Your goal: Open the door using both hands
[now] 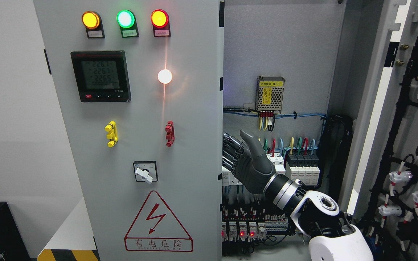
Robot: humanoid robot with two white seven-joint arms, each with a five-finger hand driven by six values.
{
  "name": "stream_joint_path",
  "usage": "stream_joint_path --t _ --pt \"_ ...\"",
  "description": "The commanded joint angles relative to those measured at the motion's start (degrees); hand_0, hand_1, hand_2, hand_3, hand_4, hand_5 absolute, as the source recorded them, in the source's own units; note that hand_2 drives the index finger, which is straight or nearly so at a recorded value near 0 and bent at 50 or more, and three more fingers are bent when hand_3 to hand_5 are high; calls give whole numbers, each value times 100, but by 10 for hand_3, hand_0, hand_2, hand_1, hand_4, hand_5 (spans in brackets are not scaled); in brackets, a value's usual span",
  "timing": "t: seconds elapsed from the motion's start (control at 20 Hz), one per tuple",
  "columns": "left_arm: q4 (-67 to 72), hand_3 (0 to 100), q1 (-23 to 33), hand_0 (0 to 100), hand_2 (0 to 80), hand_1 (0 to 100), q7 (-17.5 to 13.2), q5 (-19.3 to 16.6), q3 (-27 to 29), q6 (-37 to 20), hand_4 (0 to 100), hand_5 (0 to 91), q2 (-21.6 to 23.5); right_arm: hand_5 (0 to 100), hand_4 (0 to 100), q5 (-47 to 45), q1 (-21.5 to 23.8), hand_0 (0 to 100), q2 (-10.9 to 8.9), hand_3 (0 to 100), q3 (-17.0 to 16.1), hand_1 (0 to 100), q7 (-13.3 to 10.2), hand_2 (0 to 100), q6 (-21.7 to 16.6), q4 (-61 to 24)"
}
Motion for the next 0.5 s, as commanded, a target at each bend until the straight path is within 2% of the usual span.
stream_joint_path --t 0.0,0.1,0.15,0.45 --pt "1 0 53 0 0 0 -3 0 0 1 0 0 0 0 0 -5 -131 191 -31 0 -10 0 102 0 -15 395" --pt "1 0 53 0 0 0 -3 0 0 1 0 0 0 0 0 -5 -139 191 -31 0 -19 0 340 0 -15 422" --pt "1 0 53 0 0 0 -3 0 0 1 0 0 0 0 0 -5 -131 191 -31 0 -45 0 384 0 -15 422" --pt "1 0 53 0 0 0 -3 0 0 1 0 0 0 0 0 -14 -157 191 -23 0 -80 0 402 0 11 431"
